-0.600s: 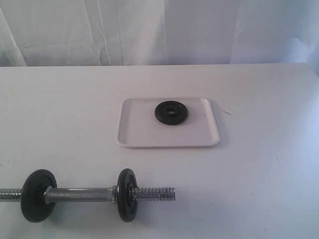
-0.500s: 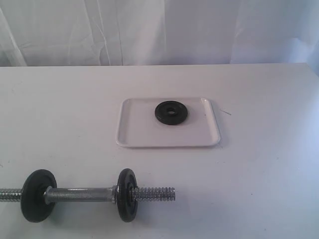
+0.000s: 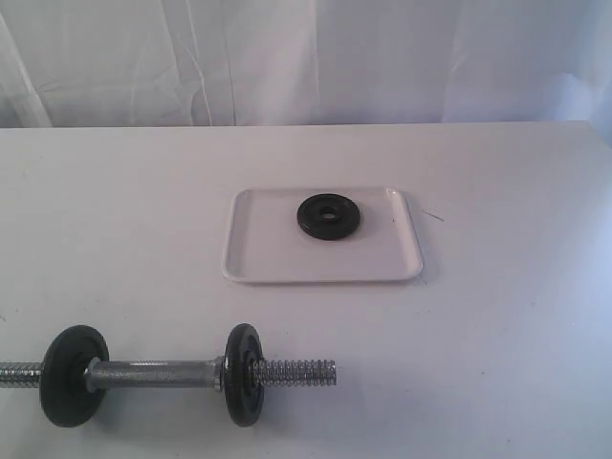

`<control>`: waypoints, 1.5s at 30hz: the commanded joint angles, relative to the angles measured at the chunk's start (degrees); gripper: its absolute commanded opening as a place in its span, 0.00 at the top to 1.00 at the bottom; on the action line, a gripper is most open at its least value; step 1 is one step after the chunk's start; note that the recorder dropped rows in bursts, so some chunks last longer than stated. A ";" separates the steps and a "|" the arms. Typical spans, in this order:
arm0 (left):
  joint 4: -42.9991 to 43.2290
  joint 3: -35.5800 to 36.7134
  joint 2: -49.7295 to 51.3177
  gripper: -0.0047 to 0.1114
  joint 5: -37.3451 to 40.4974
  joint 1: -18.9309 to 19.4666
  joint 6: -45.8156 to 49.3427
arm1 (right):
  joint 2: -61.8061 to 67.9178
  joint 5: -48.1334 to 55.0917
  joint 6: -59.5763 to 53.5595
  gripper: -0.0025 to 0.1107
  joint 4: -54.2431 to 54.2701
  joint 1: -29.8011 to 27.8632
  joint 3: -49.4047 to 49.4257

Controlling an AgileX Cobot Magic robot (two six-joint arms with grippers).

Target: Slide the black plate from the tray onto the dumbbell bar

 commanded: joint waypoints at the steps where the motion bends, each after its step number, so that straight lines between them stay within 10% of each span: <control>1: -0.37 0.34 -0.21 0.96 -0.20 -0.37 0.08 | -0.36 -0.22 0.00 0.98 0.07 1.13 0.03; 17: -0.37 0.34 -0.21 0.96 -2.86 -0.37 1.96 | -0.36 -0.22 0.00 0.98 0.07 1.28 0.03; 40: -1.53 0.34 -0.21 0.96 -71.15 -0.37 9.14 | -0.36 -0.22 0.00 0.98 0.07 3.63 0.03; 45: -3.95 -10.62 3.47 0.96 -55.17 -0.37 4.02 | -0.36 -0.22 0.00 0.98 0.07 3.63 0.03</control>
